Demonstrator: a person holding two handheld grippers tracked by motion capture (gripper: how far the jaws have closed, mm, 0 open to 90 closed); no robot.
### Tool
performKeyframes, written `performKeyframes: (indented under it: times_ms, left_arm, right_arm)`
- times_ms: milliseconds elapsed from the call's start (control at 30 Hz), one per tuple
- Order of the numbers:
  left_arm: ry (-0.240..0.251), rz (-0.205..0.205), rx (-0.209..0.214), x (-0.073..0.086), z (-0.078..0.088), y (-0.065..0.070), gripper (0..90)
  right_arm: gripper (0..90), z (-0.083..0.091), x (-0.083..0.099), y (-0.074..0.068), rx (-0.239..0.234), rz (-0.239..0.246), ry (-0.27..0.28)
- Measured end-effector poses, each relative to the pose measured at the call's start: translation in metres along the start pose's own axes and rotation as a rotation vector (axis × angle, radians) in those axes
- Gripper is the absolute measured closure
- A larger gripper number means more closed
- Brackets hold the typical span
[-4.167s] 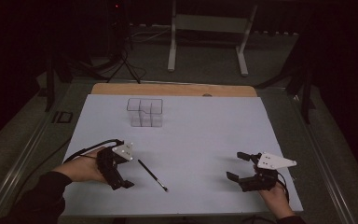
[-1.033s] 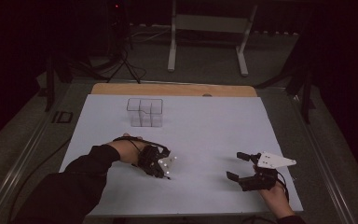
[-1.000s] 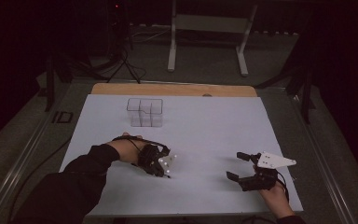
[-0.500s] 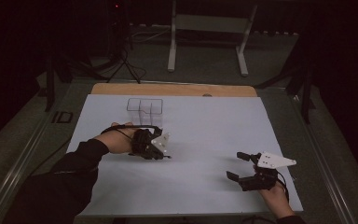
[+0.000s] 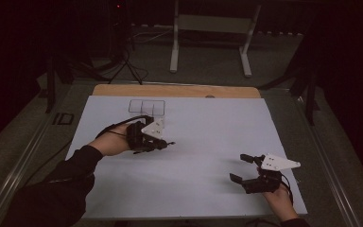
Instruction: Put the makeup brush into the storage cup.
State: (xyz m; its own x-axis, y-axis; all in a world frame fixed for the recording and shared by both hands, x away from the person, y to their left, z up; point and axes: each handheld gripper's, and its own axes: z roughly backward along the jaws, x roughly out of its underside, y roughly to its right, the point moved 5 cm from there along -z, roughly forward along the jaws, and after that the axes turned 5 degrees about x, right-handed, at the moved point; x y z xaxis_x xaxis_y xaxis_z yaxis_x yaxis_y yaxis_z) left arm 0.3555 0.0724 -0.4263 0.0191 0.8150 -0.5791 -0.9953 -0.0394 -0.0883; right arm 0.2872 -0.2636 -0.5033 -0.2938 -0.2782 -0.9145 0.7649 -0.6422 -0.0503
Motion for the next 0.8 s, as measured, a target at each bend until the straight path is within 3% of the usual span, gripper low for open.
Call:
performKeyframes:
  times_ms: [33,100,333,433,500,800]
  left_arm:
    - [0.009,0.008,-0.023,0.000,0.001,0.000,85.5]
    - [0.038,0.025,-0.018,0.000,0.004,0.003,85.5]
    - [0.140,0.112,-0.075,0.002,0.013,0.010,85.5]
    - [0.151,0.137,-0.095,0.006,0.017,0.010,85.5]
    - [0.183,0.185,-0.128,0.015,0.022,0.008,85.5]
    - [0.214,0.242,-0.189,0.022,0.030,0.007,85.5]
  right_arm:
    - [13.2,0.000,0.000,0.000,0.001,0.000,0.001]
    - [13.1,0.001,0.000,0.000,0.003,-0.002,0.000]
    - [13.2,0.001,0.000,0.000,0.002,-0.002,0.003]
    - [13.2,0.001,0.000,0.000,0.002,-0.002,0.003]
    - [13.1,0.001,0.000,0.000,0.003,-0.003,0.004]
    - [13.1,0.002,-0.001,0.000,0.003,0.002,0.005]
